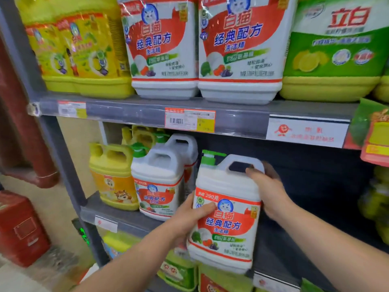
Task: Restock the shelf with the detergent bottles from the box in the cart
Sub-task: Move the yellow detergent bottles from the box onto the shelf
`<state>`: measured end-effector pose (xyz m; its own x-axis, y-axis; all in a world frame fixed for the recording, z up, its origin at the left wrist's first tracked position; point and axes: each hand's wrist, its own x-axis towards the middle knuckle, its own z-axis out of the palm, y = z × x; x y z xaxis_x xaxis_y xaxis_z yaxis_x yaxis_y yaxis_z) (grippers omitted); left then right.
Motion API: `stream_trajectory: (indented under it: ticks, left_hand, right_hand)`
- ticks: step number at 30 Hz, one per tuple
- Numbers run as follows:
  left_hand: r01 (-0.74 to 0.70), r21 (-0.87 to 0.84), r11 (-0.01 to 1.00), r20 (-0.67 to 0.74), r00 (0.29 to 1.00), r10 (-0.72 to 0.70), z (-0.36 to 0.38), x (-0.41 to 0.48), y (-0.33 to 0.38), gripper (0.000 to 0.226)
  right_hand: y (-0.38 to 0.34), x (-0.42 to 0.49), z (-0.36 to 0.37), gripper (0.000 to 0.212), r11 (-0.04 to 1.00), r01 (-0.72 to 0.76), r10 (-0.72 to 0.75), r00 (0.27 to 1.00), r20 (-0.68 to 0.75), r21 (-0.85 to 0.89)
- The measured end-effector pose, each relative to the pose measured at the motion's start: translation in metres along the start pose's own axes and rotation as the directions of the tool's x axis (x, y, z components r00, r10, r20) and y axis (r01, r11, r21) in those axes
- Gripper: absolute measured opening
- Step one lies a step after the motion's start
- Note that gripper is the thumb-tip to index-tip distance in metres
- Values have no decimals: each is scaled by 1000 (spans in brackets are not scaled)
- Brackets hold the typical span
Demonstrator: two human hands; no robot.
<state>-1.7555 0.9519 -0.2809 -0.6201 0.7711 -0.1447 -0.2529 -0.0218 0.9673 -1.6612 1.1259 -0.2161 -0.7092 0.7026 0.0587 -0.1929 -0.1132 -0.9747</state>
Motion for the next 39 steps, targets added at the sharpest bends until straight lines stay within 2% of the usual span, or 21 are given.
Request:
stream_trajectory:
  ticks: [3,7,13,15,17,19,21,24,26,27,29,30,31,33,36,39]
  left_hand:
    - [-21,78,997,33,999,19,-19,21,1,68]
    - [-10,184,983,65,998,-2,-37,42,-2,84]
    - [-32,265,964,29,999,25,-40,48,-2,79]
    - [-85,344,935,7,996,88,-33,43,1,78]
    - [-222,382,897,-16,969,246,-25,31,9,79]
    - [-404,472,784,-11,886,463,-17,18,21,74]
    - [-521,611,597,33,769,638,-18,7,33,73]
    - [-513,818,262,128,606,785,-32,3,63,57]
    - [-363,932,14,197,538,819,-47,10,83,57]
    - [-246,967,-72,203,562,802,-54,15,92,66]
    - [-63,988,-143,145,700,700,-68,22,105,90]
    - [-11,987,-159,112,760,640,-74,24,108,98]
    - [5,983,-181,108,789,605,-78,26,107,102]
    - [-6,974,-228,146,784,603,-84,28,102,103]
    - [-10,974,-227,165,721,673,-87,33,97,97]
    - [-22,968,-250,195,695,692,-88,35,96,94]
  right_hand:
    - [8,9,8,18,987,132,-131,991,20,-92]
    - [19,18,16,24,963,195,-190,981,45,-188]
    - [25,24,19,27,868,314,-310,948,75,-385]
    - [26,25,16,28,854,314,-311,947,77,-415]
    - [30,21,10,35,863,310,-308,949,72,-399]
    - [41,13,1,49,851,287,-261,958,120,-440]
    - [60,5,-7,66,834,257,-179,963,202,-489]
    - [80,0,-8,92,857,164,-68,976,209,-489]
    - [83,2,-5,97,864,132,-54,984,171,-486]
    - [83,3,-4,97,859,128,-55,986,160,-496]
    - [84,4,-1,95,853,131,-63,987,151,-505]
    - [84,4,1,94,856,135,-70,987,146,-498]
    - [85,4,5,92,862,138,-77,987,144,-489]
    - [86,5,14,93,871,144,-87,986,139,-470]
    - [88,5,28,97,878,155,-107,986,129,-454]
    - [90,5,34,97,878,161,-120,986,118,-452]
